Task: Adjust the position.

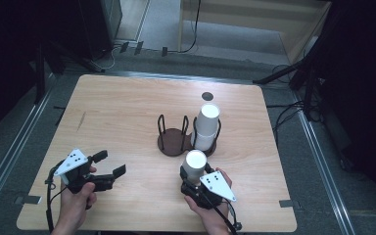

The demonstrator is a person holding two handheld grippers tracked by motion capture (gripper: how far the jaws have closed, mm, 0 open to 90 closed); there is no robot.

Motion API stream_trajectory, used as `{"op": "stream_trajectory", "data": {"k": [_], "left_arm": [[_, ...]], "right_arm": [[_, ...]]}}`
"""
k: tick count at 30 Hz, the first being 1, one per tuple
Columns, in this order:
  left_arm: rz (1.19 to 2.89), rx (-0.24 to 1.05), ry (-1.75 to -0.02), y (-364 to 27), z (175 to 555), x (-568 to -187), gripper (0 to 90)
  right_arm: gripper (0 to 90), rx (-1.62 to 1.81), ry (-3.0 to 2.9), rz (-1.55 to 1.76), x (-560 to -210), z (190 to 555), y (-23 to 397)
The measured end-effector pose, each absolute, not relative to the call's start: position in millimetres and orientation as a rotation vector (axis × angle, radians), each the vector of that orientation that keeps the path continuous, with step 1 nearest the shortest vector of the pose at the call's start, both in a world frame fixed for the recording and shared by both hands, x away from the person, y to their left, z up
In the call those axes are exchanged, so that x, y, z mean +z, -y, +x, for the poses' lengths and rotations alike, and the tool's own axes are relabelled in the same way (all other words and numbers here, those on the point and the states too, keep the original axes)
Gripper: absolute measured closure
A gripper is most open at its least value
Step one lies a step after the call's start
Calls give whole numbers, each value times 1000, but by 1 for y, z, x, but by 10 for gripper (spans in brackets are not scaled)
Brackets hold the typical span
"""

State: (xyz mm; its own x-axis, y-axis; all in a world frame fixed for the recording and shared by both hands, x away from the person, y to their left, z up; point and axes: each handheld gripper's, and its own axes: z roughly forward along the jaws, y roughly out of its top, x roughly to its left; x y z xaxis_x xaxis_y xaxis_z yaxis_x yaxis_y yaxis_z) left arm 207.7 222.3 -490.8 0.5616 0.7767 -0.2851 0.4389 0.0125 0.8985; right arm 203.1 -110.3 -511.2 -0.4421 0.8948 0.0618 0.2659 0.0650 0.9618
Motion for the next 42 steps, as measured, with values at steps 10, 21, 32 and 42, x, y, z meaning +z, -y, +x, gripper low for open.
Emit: {"op": "stream_trajectory", "data": {"k": [10,21,32,42], "left_arm": [[1676,327,-936,-188,198,-481,89],[1706,303,-864,-167,191,-477,135],[1761,260,-794,-146,185,-478,149],[1791,288,-798,-139,182,-478,205]], "right_arm": [[294,1421,-1834,1111,-516,194,88],[299,1451,-1897,1053,-519,184,66],[300,1450,-1941,987,-521,175,52],[298,1448,-1981,921,-522,167,41]]}}
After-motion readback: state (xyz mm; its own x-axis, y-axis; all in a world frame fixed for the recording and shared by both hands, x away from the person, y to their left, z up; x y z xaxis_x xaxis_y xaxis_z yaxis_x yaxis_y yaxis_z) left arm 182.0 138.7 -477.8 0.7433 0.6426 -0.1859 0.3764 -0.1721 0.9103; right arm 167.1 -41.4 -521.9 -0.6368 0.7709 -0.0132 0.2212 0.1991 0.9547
